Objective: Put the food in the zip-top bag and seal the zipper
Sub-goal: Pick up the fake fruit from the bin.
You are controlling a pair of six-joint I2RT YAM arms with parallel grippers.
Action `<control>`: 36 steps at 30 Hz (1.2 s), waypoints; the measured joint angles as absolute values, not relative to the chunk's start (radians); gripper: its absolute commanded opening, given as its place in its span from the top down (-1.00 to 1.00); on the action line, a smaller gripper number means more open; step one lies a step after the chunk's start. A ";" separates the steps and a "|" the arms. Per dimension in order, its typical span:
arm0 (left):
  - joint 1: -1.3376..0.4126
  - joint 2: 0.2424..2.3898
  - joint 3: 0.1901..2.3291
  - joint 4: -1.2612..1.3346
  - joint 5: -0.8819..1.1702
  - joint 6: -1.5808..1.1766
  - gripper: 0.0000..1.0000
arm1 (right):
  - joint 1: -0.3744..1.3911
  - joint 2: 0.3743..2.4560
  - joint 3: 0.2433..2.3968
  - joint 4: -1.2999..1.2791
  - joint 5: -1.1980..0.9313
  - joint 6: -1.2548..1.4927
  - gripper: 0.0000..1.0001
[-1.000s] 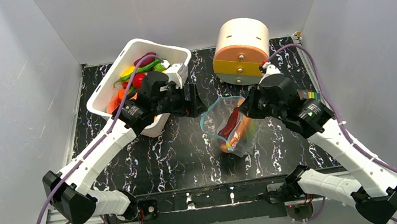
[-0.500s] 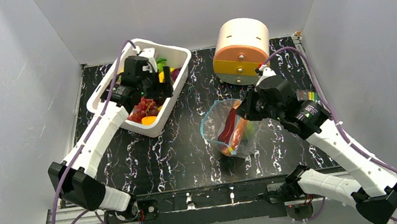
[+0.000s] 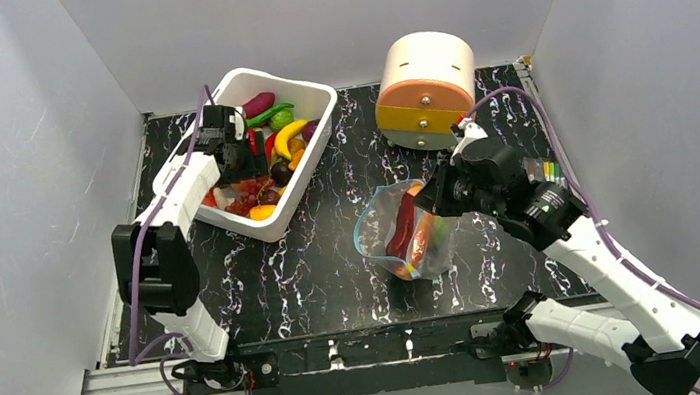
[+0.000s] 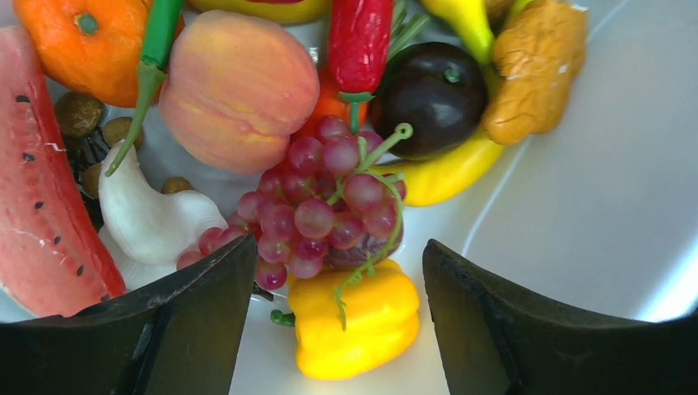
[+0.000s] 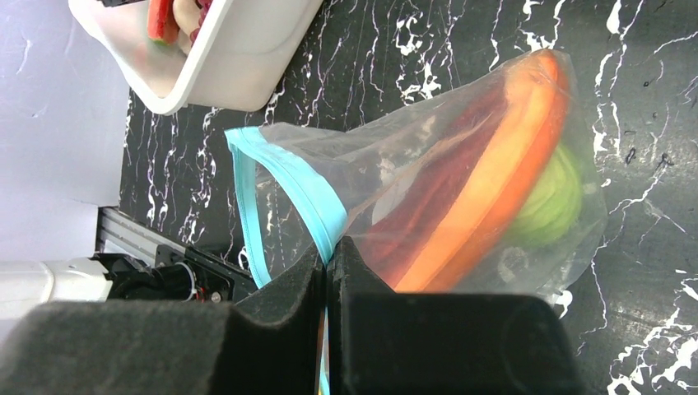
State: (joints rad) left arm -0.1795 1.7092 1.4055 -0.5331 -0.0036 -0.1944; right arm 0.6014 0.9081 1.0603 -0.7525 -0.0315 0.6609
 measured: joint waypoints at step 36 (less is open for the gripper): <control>-0.166 1.792 1.383 -0.556 0.056 -0.138 0.86 | 0.601 0.950 1.049 -0.723 -0.052 0.670 1.00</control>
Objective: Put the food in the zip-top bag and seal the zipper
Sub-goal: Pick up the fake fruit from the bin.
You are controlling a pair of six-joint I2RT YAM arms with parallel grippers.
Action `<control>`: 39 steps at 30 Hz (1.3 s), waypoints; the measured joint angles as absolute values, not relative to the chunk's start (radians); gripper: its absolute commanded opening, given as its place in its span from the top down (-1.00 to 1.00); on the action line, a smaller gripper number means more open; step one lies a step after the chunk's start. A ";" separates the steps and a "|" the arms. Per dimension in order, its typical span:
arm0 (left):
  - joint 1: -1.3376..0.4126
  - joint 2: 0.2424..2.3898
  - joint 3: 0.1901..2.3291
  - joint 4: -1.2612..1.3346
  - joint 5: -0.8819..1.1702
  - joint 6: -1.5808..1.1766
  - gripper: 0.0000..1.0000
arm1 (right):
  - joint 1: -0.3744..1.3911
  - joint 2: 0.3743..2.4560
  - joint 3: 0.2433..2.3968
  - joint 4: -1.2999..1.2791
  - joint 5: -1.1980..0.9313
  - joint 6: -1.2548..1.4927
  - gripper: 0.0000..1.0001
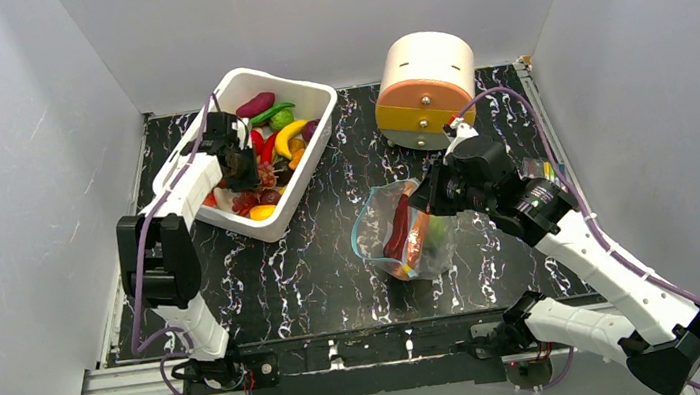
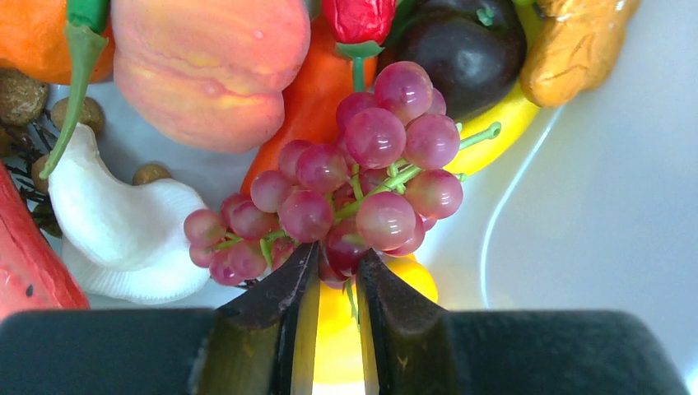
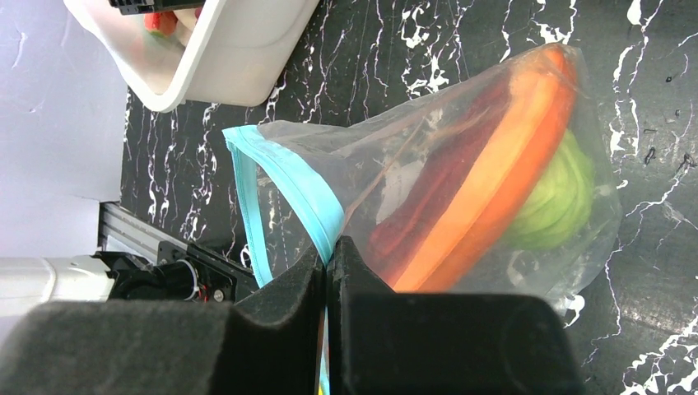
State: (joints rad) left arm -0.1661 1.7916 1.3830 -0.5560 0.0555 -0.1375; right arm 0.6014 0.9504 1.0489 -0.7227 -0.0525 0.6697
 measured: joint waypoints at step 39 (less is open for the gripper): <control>-0.167 1.322 1.367 -0.578 0.327 -0.309 0.96 | 0.601 0.975 1.017 -0.631 -0.054 0.774 1.00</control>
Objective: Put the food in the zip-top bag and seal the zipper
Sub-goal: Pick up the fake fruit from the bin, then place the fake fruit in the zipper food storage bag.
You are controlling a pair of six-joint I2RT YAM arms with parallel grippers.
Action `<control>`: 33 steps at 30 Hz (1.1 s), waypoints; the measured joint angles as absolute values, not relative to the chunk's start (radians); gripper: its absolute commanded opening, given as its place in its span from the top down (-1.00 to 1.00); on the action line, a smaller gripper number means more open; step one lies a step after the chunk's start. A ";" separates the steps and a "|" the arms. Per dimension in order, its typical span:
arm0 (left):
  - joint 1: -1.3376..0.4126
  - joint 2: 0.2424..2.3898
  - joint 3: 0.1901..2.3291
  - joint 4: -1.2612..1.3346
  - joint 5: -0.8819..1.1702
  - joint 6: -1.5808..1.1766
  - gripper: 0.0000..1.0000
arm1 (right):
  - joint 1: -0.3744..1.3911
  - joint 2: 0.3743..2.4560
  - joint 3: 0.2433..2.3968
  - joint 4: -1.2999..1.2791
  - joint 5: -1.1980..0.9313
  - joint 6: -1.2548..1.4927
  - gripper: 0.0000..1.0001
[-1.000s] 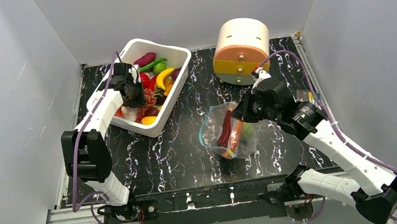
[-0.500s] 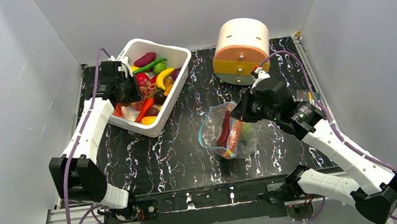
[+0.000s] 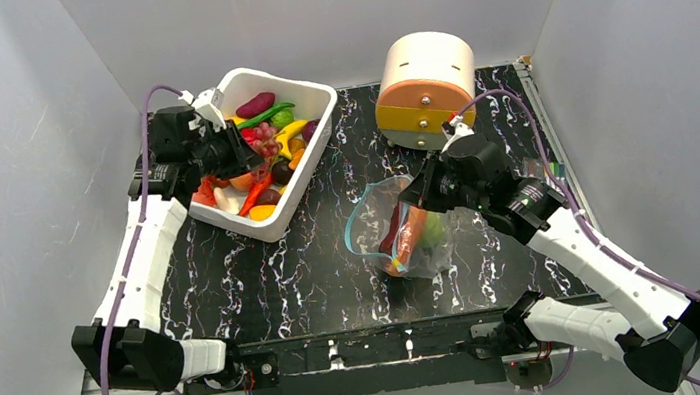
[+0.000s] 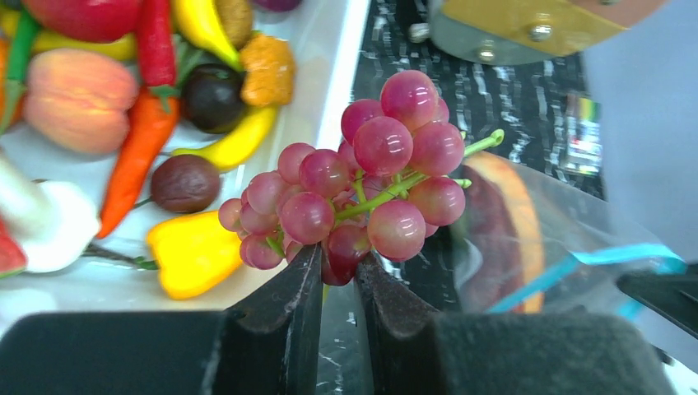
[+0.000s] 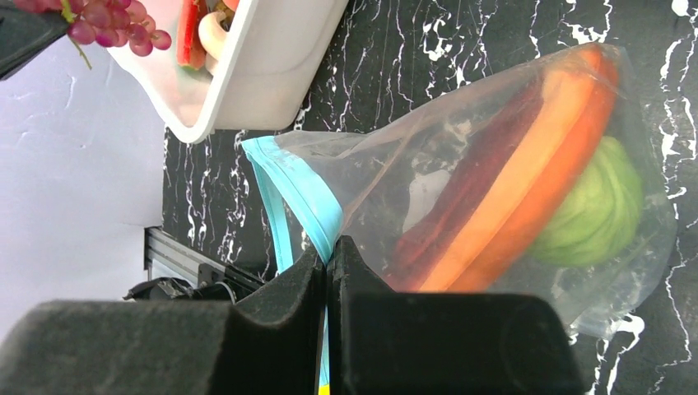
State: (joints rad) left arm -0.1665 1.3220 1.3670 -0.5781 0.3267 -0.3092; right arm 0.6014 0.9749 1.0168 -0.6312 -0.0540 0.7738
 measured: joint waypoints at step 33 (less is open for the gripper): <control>-0.482 1.199 1.116 -0.177 0.709 -0.681 0.95 | 0.601 1.026 1.020 -0.527 -0.075 0.896 1.00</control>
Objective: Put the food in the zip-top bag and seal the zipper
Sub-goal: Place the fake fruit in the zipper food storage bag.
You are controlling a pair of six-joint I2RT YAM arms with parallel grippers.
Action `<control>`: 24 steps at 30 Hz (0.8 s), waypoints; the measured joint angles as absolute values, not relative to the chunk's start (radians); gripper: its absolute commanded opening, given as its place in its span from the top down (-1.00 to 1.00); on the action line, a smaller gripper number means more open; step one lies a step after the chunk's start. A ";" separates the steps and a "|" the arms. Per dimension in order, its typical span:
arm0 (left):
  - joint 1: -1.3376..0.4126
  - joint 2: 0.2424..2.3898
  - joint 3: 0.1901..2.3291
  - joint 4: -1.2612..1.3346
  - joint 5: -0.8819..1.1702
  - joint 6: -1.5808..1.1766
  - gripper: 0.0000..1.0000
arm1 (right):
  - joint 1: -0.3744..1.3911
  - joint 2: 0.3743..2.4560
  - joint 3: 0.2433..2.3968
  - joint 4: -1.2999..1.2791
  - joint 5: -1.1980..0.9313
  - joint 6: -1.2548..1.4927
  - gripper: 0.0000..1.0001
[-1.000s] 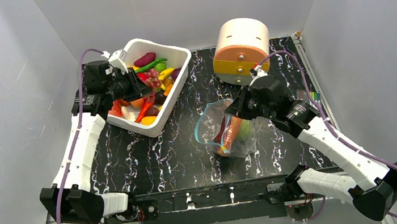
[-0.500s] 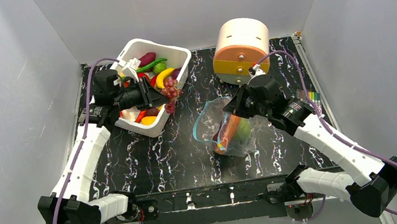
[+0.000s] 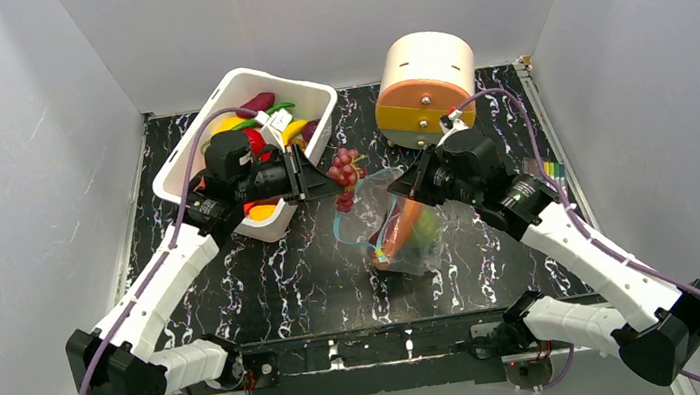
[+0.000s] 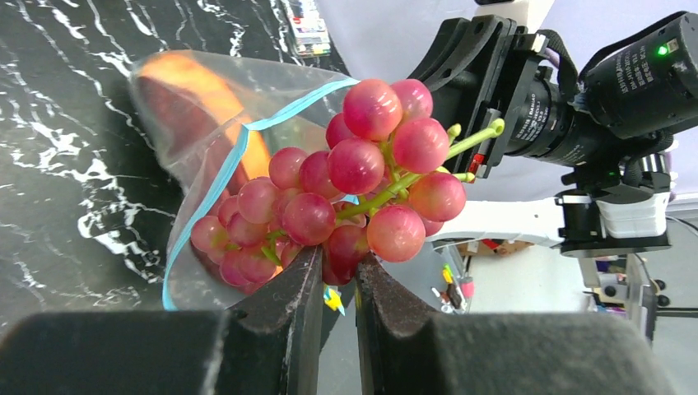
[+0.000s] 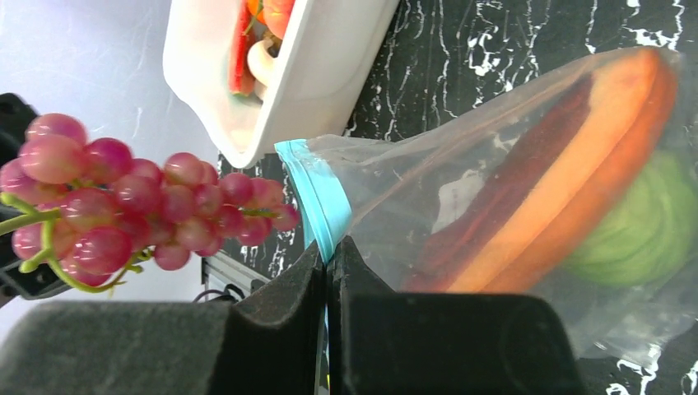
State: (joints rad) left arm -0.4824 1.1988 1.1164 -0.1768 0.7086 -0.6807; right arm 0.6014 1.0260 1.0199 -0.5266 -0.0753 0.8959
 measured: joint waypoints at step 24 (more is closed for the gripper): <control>-0.607 1.200 0.993 -0.023 0.609 -0.848 0.96 | 0.601 0.956 1.017 -0.488 -0.101 0.941 1.00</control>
